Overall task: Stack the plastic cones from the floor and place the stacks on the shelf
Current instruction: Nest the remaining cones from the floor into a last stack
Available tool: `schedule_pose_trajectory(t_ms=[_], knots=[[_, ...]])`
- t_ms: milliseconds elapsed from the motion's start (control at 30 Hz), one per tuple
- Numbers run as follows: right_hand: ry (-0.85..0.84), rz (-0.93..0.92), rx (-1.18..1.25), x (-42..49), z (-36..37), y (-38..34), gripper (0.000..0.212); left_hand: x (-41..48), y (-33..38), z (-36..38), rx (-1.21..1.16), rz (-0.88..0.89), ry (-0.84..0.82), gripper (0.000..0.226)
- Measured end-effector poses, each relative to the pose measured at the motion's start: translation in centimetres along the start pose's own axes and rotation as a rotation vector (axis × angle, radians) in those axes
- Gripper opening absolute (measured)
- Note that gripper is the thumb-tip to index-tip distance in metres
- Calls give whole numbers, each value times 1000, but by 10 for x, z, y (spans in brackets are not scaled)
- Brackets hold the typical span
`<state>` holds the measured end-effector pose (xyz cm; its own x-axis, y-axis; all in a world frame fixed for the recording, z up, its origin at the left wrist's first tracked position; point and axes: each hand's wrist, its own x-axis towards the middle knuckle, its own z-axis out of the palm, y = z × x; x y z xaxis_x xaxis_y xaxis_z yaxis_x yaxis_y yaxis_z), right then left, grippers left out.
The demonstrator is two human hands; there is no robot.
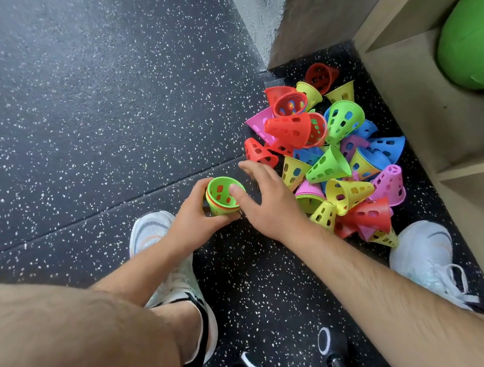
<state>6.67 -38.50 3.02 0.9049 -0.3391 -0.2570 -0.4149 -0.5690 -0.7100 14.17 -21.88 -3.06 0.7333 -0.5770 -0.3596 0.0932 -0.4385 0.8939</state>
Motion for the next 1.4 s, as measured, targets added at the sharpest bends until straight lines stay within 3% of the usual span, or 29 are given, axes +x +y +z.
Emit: schedule_pose_trajectory(t_ms=[167,433,533,700,767,900,1100,1233,1333,1400], knots=[[-32,204,-24,17,-5,12,59,2,-1,0,24,-25,3,72],[-78,313,-40,37,-7,19,61,2,-5,-2,-3,-65,-6,72],[16,275,-23,40,-6,18,50,2,-6,-2,-11,-69,-7,73],[115,149,-44,33,-3,20,13,2,-5,-1,-1,-66,-7,72],[144,95,-33,31,-3,19,16,2,-5,-1,7,-52,-3,71],[238,27,47,30,-8,9,44,3,-6,-1,13,-46,2,70],[314,-164,135,27,-15,0,20,4,-5,-1,14,-57,17,70],[127,-162,174,20,-10,-1,18,4,-4,0,-2,-52,44,69],[-78,-245,21,18,-10,5,22,4,-3,-1,-35,-48,72,68],[-232,-299,-123,19,-17,6,37,4,-2,-1,-51,-27,73,66]])
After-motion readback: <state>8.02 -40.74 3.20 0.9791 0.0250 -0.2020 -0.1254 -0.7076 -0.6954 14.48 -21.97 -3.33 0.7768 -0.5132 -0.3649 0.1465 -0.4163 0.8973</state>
